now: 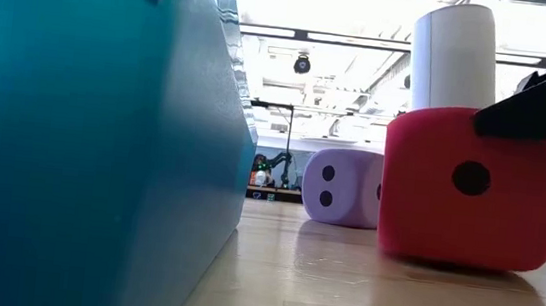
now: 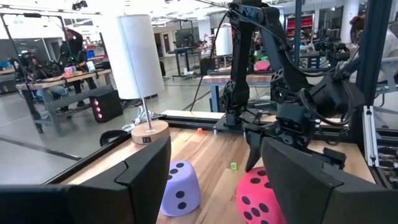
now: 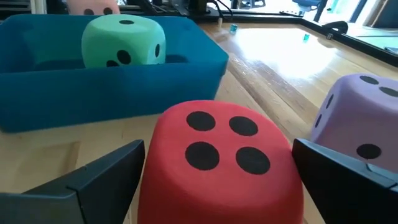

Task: Pick & Place Dice
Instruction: Put the big red die into the blue bin

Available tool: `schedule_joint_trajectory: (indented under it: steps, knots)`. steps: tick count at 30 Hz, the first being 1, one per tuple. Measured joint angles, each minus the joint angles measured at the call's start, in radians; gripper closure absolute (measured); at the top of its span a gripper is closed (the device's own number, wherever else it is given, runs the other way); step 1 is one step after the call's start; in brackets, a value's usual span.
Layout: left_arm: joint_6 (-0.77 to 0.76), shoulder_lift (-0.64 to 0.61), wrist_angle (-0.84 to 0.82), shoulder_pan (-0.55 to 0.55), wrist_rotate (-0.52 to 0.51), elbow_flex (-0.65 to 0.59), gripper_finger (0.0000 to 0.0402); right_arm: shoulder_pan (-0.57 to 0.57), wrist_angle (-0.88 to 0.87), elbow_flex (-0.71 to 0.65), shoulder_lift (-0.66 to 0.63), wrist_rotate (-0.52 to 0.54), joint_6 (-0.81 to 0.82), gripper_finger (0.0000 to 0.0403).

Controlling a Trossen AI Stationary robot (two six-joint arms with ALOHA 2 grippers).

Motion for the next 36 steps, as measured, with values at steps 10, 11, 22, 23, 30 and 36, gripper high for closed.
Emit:
schedule_joint_trajectory:
  steps: [10, 11, 22, 23, 30, 36]
  knots:
    - [-0.006, 0.000, 0.000, 0.000, 0.002, 0.000, 0.0156, -0.015, -0.067, 0.001, -0.002, -0.018, 0.090, 0.0004]
    - [-0.007, 0.000, 0.000, 0.000, 0.002, 0.000, 0.0156, -0.019, -0.067, 0.001, -0.002, -0.030, 0.089, 0.0004]
    - [-0.012, 0.000, 0.000, -0.003, 0.003, 0.000, 0.0156, -0.083, -0.107, -0.002, 0.003, -0.264, 0.187, 0.0004]
    - [-0.012, 0.000, 0.000, -0.004, 0.003, 0.000, 0.0156, -0.086, -0.108, -0.002, 0.003, -0.260, 0.190, 0.0004]
    - [-0.014, 0.000, 0.000, -0.012, 0.003, 0.000, 0.0156, -0.065, -0.089, -0.002, 0.003, -0.173, 0.129, 0.0005]
    - [-0.014, 0.000, 0.000, -0.013, 0.003, 0.000, 0.0156, -0.062, -0.046, -0.002, 0.003, -0.176, 0.069, 0.0005]
